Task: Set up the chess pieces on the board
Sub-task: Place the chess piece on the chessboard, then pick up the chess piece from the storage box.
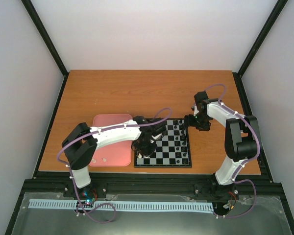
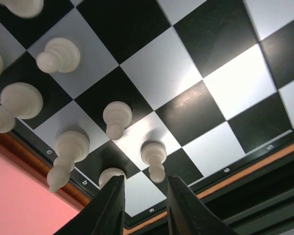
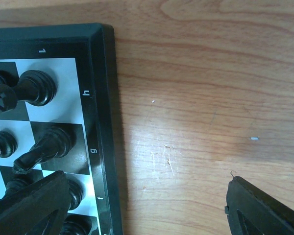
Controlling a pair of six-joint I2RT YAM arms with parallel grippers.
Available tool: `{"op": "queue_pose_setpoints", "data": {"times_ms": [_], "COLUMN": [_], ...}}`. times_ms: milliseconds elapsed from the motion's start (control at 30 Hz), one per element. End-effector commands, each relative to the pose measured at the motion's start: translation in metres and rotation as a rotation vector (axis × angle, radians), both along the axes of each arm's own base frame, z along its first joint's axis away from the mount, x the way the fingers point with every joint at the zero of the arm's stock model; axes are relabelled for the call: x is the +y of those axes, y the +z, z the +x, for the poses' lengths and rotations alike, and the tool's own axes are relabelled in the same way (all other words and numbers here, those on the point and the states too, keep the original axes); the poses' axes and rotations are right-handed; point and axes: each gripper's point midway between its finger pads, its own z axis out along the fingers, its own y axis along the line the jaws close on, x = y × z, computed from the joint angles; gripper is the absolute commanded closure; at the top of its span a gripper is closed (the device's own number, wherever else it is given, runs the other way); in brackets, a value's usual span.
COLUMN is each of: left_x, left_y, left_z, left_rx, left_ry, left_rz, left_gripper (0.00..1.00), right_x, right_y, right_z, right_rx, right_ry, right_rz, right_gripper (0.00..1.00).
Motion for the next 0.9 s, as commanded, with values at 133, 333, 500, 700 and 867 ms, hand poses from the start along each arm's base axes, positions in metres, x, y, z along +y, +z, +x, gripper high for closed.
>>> {"op": "queue_pose_setpoints", "data": {"times_ms": [133, 333, 500, 700, 867], "left_x": [-0.019, -0.003, 0.058, 0.208, 0.252], "left_y": [0.064, 0.095, 0.113, 0.093, 0.056], "left_z": [0.011, 0.019, 0.041, 0.041, 0.013], "left_rx": [-0.107, -0.193, -0.238, -0.210, -0.112], "left_ry": [-0.016, 0.061, 0.405, 1.055, 1.327], "left_rz": [-0.119, -0.114, -0.108, 0.040, 0.055], "left_gripper": [0.62, 0.53, 0.46, 0.43, 0.45], "right_x": [0.004, 0.005, 0.008, 0.013, 0.015], "right_y": [0.004, 0.007, 0.009, 0.012, 0.015], "right_z": [0.005, 0.006, 0.006, 0.006, 0.007], "right_rx": [-0.017, -0.024, -0.026, -0.034, -0.039], "right_ry": [0.010, 0.012, 0.011, 0.017, 0.022], "right_rz": [0.007, 0.012, 0.025, 0.038, 0.037], "right_gripper": [0.00, 0.00, 0.00, 0.00, 0.00]}}
